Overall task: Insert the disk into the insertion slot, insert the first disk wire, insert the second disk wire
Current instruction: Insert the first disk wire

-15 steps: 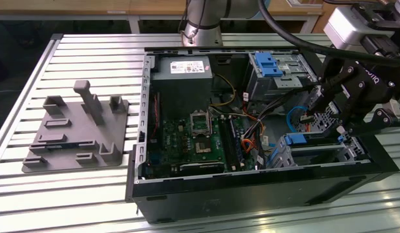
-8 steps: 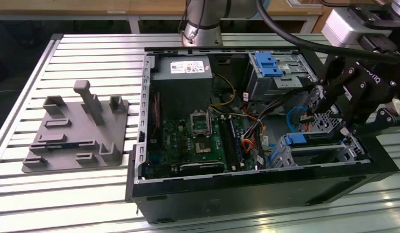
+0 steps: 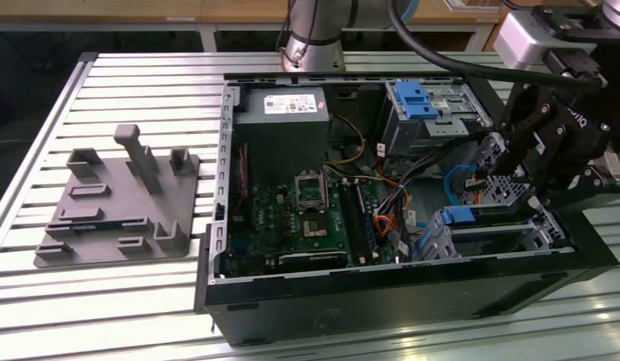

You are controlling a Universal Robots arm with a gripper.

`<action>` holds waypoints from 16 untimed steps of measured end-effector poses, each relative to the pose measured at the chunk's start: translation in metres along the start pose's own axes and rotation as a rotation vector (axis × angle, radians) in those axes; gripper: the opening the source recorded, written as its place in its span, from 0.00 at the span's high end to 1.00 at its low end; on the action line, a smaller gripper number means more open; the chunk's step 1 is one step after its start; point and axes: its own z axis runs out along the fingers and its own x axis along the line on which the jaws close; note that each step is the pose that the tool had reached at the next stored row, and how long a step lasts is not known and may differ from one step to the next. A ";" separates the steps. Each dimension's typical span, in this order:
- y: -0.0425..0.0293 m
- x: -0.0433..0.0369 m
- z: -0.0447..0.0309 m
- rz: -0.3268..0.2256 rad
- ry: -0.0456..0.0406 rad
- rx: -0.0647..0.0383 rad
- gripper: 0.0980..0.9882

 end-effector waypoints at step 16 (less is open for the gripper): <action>0.0028 -0.0494 0.0000 0.000 0.1534 0.011 0.48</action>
